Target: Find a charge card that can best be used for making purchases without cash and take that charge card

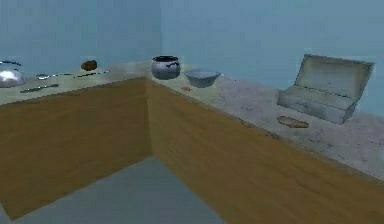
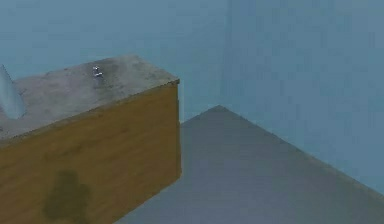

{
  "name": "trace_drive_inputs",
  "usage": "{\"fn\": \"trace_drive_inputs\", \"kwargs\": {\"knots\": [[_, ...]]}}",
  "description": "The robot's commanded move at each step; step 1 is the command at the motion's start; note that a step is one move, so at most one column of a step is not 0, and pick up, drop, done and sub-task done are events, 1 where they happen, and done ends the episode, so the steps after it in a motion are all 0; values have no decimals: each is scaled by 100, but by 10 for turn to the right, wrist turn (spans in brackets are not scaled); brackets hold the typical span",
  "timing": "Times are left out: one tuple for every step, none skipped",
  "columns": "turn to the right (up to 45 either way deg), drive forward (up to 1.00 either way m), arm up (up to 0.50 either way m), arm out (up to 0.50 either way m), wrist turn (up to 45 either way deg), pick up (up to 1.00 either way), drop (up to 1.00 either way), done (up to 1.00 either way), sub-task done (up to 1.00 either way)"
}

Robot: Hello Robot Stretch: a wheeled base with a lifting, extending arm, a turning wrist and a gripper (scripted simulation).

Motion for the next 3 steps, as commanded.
{"fn": "trace_drive_inputs", "kwargs": {"knots": [[0, 55, 0, 0, 0, 0, 0, 0, 0], [-450, 0, 0, 0, 0, 0, 0, 0, 0], [-420, 0, 0, 0, 0, 0, 0, 0, 0]]}}
